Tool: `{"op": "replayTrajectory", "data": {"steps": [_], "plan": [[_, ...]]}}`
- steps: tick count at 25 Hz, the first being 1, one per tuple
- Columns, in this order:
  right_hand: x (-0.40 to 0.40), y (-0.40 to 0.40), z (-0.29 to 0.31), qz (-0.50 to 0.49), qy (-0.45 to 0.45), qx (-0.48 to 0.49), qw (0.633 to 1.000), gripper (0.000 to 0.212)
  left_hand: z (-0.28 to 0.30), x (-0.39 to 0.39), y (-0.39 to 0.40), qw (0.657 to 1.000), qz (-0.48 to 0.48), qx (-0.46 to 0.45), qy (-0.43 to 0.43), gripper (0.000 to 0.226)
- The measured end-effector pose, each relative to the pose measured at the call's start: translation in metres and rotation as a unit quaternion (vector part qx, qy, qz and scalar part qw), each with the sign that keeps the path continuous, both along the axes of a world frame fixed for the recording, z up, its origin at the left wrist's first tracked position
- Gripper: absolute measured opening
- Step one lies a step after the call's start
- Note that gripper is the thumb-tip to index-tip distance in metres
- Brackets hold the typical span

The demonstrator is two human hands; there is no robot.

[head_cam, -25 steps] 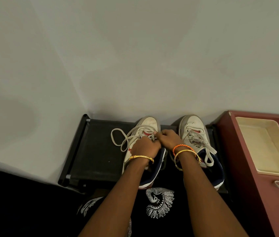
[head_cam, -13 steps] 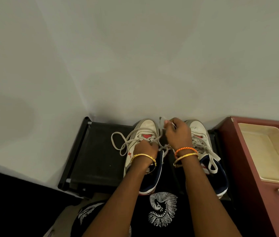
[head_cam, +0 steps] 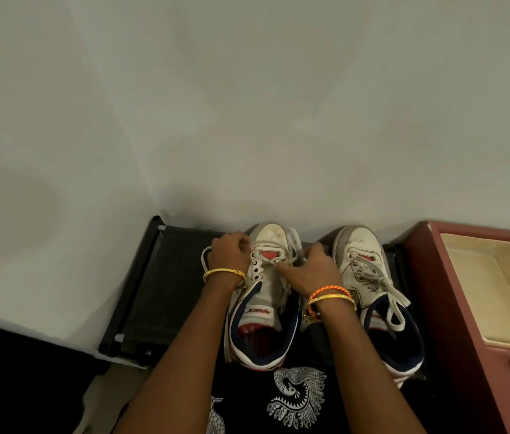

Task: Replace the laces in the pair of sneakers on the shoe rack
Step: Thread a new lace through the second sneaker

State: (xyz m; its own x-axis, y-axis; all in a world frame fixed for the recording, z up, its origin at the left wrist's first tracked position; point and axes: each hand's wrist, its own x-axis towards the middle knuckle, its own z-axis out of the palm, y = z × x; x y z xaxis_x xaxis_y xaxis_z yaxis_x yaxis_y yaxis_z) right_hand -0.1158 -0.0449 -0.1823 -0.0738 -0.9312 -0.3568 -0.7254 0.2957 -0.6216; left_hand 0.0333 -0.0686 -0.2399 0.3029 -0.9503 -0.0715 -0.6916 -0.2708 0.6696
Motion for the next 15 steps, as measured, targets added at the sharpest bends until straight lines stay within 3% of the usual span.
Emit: {"op": "replayTrajectory", "data": {"steps": [3,6,7,8,12,15], "plan": [[0.002,-0.001,0.003,-0.031,-0.081,0.063,0.994,0.056,0.017,0.010,0.004,0.982,0.155,-0.048,0.101,0.019],[0.001,-0.003,0.004,-0.063,-0.128,0.104,0.984,0.059,0.043,0.039,0.012,0.875,0.413,-0.101,0.233,0.025],[0.000,-0.004,0.004,-0.065,-0.134,0.117,0.982,0.059,0.048,0.049,0.017,0.845,0.455,-0.098,0.262,0.027],[0.000,-0.004,0.004,-0.064,-0.136,0.127,0.981,0.055,0.052,0.056,0.024,0.839,0.469,-0.071,0.266,0.028],[0.001,-0.007,0.003,-0.086,-0.121,0.055,0.987,0.023,0.055,0.057,0.045,0.905,0.398,0.060,0.141,0.056],[0.002,-0.008,0.014,-0.108,-0.139,-0.018,0.984,0.039,0.060,0.034,0.040,0.965,0.164,0.094,0.180,0.050]]}}
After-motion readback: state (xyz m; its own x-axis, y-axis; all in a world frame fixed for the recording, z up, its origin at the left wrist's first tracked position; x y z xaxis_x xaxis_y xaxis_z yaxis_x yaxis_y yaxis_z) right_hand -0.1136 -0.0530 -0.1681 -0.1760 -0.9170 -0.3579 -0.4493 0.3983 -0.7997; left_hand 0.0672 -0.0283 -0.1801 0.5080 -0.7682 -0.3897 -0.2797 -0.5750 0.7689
